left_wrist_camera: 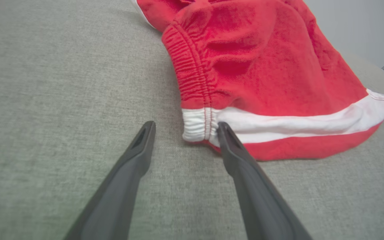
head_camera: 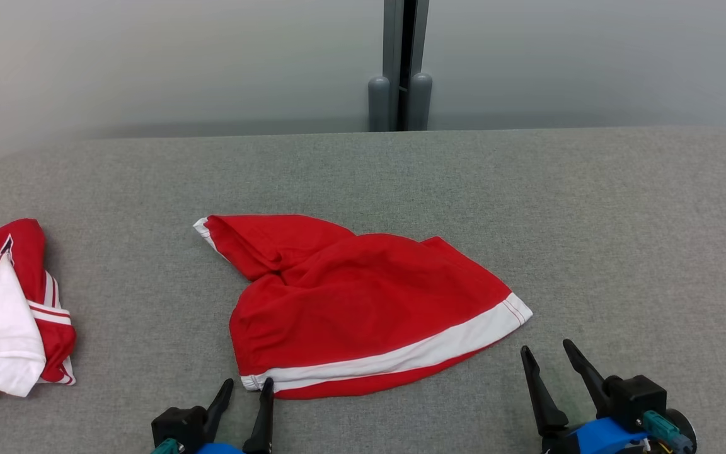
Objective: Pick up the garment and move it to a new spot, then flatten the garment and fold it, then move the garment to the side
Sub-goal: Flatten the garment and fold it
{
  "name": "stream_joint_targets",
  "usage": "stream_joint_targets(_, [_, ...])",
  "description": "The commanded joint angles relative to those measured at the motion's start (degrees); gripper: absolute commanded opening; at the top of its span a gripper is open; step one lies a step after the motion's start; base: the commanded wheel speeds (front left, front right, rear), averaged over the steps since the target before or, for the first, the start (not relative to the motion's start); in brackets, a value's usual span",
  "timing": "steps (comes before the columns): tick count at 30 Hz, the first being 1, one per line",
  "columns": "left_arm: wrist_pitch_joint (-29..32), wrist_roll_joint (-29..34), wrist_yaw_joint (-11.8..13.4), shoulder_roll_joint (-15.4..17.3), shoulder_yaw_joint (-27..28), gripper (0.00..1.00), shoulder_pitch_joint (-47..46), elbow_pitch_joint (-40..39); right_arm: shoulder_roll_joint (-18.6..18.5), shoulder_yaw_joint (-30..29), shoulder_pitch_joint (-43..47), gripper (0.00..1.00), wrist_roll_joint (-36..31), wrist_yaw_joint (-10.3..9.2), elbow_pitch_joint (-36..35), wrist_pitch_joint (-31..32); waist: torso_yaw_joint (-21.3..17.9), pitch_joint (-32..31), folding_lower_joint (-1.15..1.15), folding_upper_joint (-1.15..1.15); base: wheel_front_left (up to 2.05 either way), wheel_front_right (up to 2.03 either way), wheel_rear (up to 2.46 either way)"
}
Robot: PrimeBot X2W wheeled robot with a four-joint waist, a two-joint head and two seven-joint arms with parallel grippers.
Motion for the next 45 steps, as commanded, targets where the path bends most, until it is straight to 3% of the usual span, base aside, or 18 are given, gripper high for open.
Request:
stream_joint_targets(1, [-0.2, -0.9, -0.1, 0.5, -0.9, 1.00, -1.1, -0.1, -0.1, -0.1, -1.0, 1.00, -0.4, 0.00, -0.2, 0.0, 0.1, 0.4, -0.01, 0.00, 0.00, 0.00, 0.00])
stream_joint_targets(9, [-0.2, -3.3, -0.1, 1.5, -4.0, 1.00, -2.5, -1.6, -0.1, 0.7, -2.0, 1.00, -0.2, 0.00, -0.2, 0.0, 0.3, 1.5, -0.01, 0.00, 0.00, 0.00, 0.00])
stream_joint_targets(10, [-0.2, -3.5, -0.1, 1.6, -4.1, 0.87, -2.6, -1.7, -0.1, 0.7, -2.1, 1.00, -0.2, 0.00, -0.1, 0.0, 0.3, 1.5, -0.01, 0.00, 0.00, 0.00, 0.00])
stream_joint_targets(11, [-0.2, -3.5, -0.1, 1.7, -4.2, 0.56, -2.7, -1.8, -0.1, 0.8, -2.2, 1.00, -0.2, 0.00, -0.1, 0.0, 0.3, 1.6, -0.01, 0.00, 0.00, 0.00, 0.00])
stream_joint_targets(13, [-0.2, -3.9, -0.1, 1.8, -4.7, 0.30, -2.8, -1.9, -0.1, 0.7, -2.3, 1.00, -0.1, 0.00, 0.0, 0.0, 0.4, 1.7, -0.01, 0.00, 0.00, 0.00, 0.00])
stream_joint_targets(14, [-0.2, -4.1, -0.1, 1.9, -5.0, 0.04, -2.8, -2.0, -0.1, 0.8, -2.3, 1.00, -0.1, 0.00, 0.0, 0.0, 0.5, 1.7, -0.01, 0.00, 0.00, 0.00, 0.00])
stream_joint_targets(15, [-0.2, -4.4, -0.1, 2.0, -5.3, 0.00, -2.7, -2.1, -0.1, 0.7, -2.3, 1.00, 0.0, 0.00, 0.1, 0.0, 0.6, 1.7, -0.01, 0.00, 0.00, 0.00, 0.00])
stream_joint_targets(26, [-0.2, -5.1, -0.1, 3.1, -7.7, 0.00, -1.6, -4.1, -0.1, -3.4, -4.8, 1.00, 1.9, 0.00, 2.4, 0.0, 3.3, 1.5, -0.01, 0.00, 0.00, 0.00, 0.00])
stream_joint_targets(36, [-0.2, -5.0, -0.1, 3.6, -9.6, 0.00, -3.1, -4.5, -0.1, -4.1, -11.6, 1.00, 4.6, 0.00, 14.4, 0.0, 5.0, 2.8, -0.01, 0.00, 0.00, 0.00, 0.00])
stream_joint_targets(42, [-0.2, -5.2, -0.1, 3.8, -10.0, 0.00, -3.4, -4.7, -0.1, -2.7, -13.9, 1.00, 5.5, 0.00, 16.8, 0.0, 5.2, 3.3, -0.01, 0.00, 0.00, 0.00, 0.00])
stream_joint_targets(43, [-0.2, -5.3, -0.1, 3.9, -10.1, 0.00, -3.5, -4.7, -0.1, -2.4, -14.3, 0.91, 5.5, 0.00, 17.0, 0.0, 5.3, 3.3, -0.01, 0.00, 0.00, 0.00, 0.00])
stream_joint_targets(44, [-0.2, -5.3, -0.1, 4.0, -10.2, 0.00, -3.6, -4.7, -0.1, -2.1, -14.4, 0.91, 5.6, 0.00, 17.2, 0.0, 5.3, 3.3, -0.01, 0.00, 0.00, 0.00, 0.00])
stream_joint_targets(45, [-0.2, -5.3, -0.1, 4.1, -10.3, 0.00, -3.6, -4.7, -0.1, -1.8, -14.5, 0.20, 5.7, 0.00, 17.5, 0.0, 5.4, 3.3, -0.01, 0.00, 0.00, 0.00, 0.00])
